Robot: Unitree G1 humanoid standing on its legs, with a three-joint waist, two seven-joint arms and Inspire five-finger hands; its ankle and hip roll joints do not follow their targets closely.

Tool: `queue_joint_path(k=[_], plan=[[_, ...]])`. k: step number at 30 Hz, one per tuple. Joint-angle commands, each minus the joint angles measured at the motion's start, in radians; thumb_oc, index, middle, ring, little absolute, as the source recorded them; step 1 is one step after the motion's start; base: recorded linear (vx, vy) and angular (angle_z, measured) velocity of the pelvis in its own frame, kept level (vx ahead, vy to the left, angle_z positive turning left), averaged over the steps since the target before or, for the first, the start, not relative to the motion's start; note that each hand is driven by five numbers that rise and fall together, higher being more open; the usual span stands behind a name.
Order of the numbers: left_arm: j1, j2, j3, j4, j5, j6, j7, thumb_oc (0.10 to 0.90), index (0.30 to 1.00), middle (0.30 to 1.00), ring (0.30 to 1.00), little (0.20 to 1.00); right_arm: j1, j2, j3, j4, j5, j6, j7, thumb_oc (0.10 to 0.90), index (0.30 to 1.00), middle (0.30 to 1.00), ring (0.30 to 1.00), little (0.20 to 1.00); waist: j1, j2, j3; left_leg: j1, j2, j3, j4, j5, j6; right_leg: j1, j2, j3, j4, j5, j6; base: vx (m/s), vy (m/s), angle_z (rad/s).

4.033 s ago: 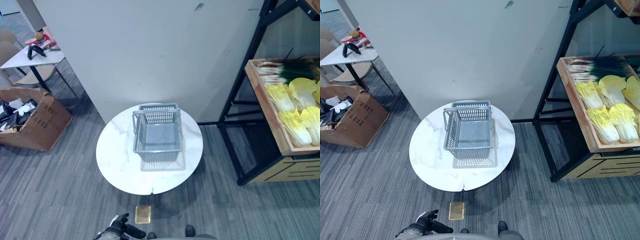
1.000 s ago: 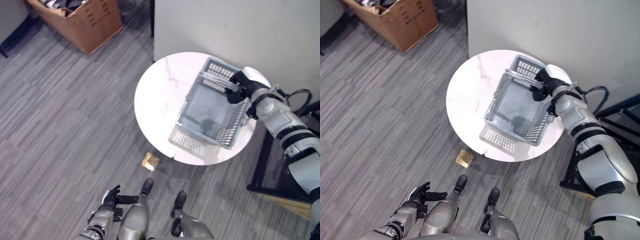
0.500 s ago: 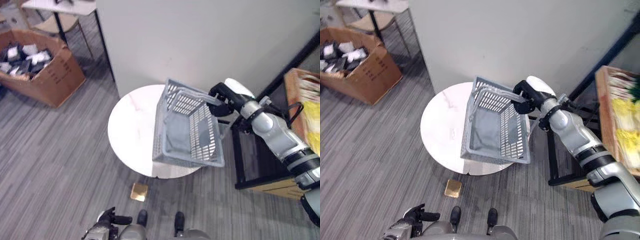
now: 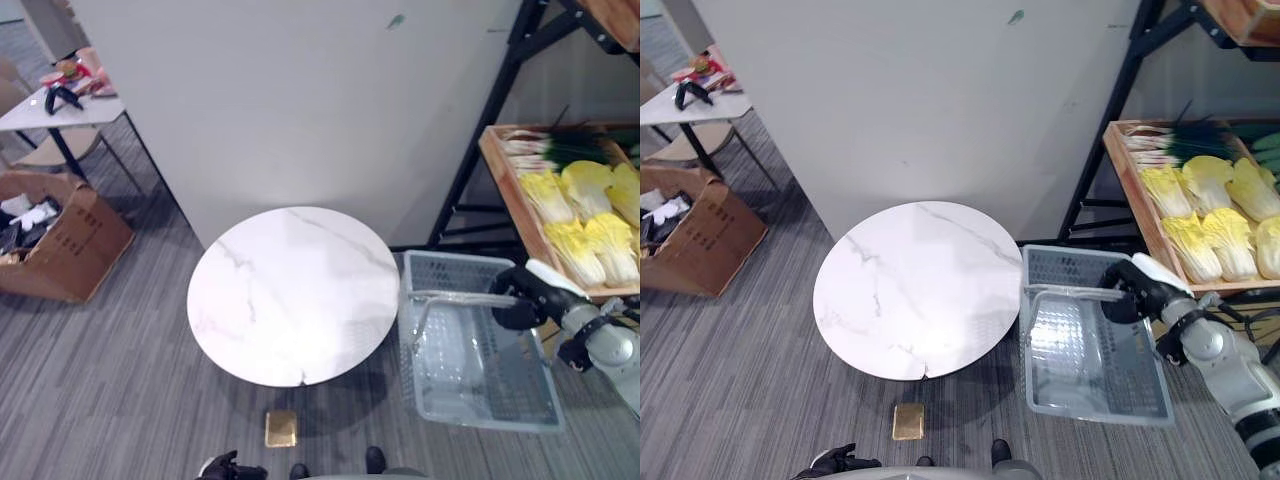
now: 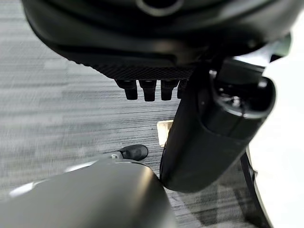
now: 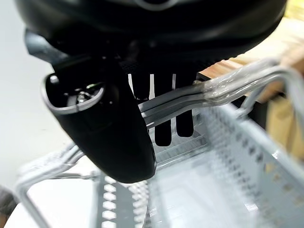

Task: Get the vegetables into the basket

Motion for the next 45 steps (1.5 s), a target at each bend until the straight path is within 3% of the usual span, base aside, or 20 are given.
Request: queue_joint_path(k=[1,7,10,11,12,13,21,34,45], plan=[[-0.039,-0.004,-0.023,0.097,0.042,0.001,-0.015,0.9,1.0,1.0,1.0,1.0,-0.167,-0.053,-0.088,-0.036,0.009,-0.072,-0.046,0.4,0.3,0.3,0.3,0.3,0.028,-0.052,-0.034,0.008,-0.011,-0.013,0.006,-0.039,-0.03,0.07,-0.034,0.002,0.027,-0.066,0.056,-0.01,-0.018,-0.11],[-0.035,-0.01,-0.02,0.088,0.036,0.002,-0.005,0.9,1.0,1.0,1.0,1.0,-0.087,0.075,-0.023,0.188,-0.116,-0.048,-0.084,0.4,0.3,0.3,0.3,0.3,0.015,-0.042,-0.026,0.013,-0.009,-0.009,0.006,-0.04,-0.029,0.071,-0.03,0.011,0.027,-0.068,0.053,-0.01,-0.021,-0.05],[-0.042,-0.008,-0.024,0.088,0.03,0.002,0.003,0.9,1.0,1.0,1.0,1.0,-0.094,0.196,0.05,0.386,-0.121,-0.035,-0.118,0.4,0.3,0.3,0.3,0.3,0.014,-0.04,-0.024,0.016,-0.009,-0.011,0.006,-0.041,-0.028,0.073,-0.028,0.013,0.029,-0.072,0.05,0.0,-0.031,-0.05],[-0.051,-0.006,-0.033,0.086,0.03,0.003,0.01,0.9,1.0,1.0,1.0,1.0,-0.097,0.289,0.096,0.543,-0.119,-0.022,-0.142,0.4,0.3,0.3,0.3,0.3,0.017,-0.037,-0.024,0.016,-0.008,-0.014,0.006,-0.04,-0.027,0.075,-0.026,0.01,0.03,-0.075,0.048,0.0,0.0,0.0],[-0.051,-0.004,-0.032,0.086,0.03,0.003,0.01,0.9,1.0,1.0,1.0,1.0,-0.101,0.29,0.099,0.548,-0.118,-0.025,-0.144,0.4,0.3,0.3,0.3,0.3,0.015,-0.038,-0.023,0.017,-0.008,-0.014,0.006,-0.04,-0.027,0.075,-0.026,0.009,0.03,-0.076,0.048,-0.01,-0.037,-0.03],[-0.056,-0.001,-0.044,0.088,0.031,0.003,0.016,0.9,1.0,1.0,1.0,1.0,-0.113,0.367,0.138,0.693,-0.093,-0.014,-0.143,0.4,0.3,0.3,0.3,0.3,0.019,-0.036,-0.022,0.017,-0.009,-0.018,0.006,-0.039,-0.028,0.077,-0.026,0.006,0.03,-0.076,0.046,0.0,0.0,0.0],[-0.072,0.01,-0.081,0.086,0.058,0.001,0.041,0.9,1.0,1.0,1.0,1.0,-0.134,0.533,0.179,1.0,-0.004,-0.012,-0.167,0.4,0.3,0.3,0.3,0.3,0.032,-0.039,-0.02,0.021,-0.011,-0.028,0.006,-0.04,-0.027,0.092,-0.027,-0.007,0.016,-0.073,0.045,0.0,-0.011,0.05],[-0.073,-0.007,-0.073,0.095,0.039,0.0,0.07,0.9,1.0,1.0,1.0,1.0,-0.118,0.635,0.166,1.104,0.087,-0.009,-0.205,0.4,0.3,0.3,0.3,0.3,0.03,-0.047,-0.014,0.02,-0.013,-0.024,0.006,-0.045,-0.023,0.09,-0.028,-0.005,0.014,-0.069,0.047,0.0,0.005,0.02],[-0.105,-0.005,-0.098,0.074,0.044,-0.01,0.072,0.9,1.0,1.0,1.0,1.0,-0.149,0.629,0.12,1.085,0.163,-0.015,-0.222,0.4,0.3,0.3,0.3,0.3,-0.01,-0.04,0.005,0.015,-0.029,0.064,0.006,-0.065,-0.001,0.019,-0.041,0.092,0.036,-0.029,0.082,-0.02,0.05,-0.24]])
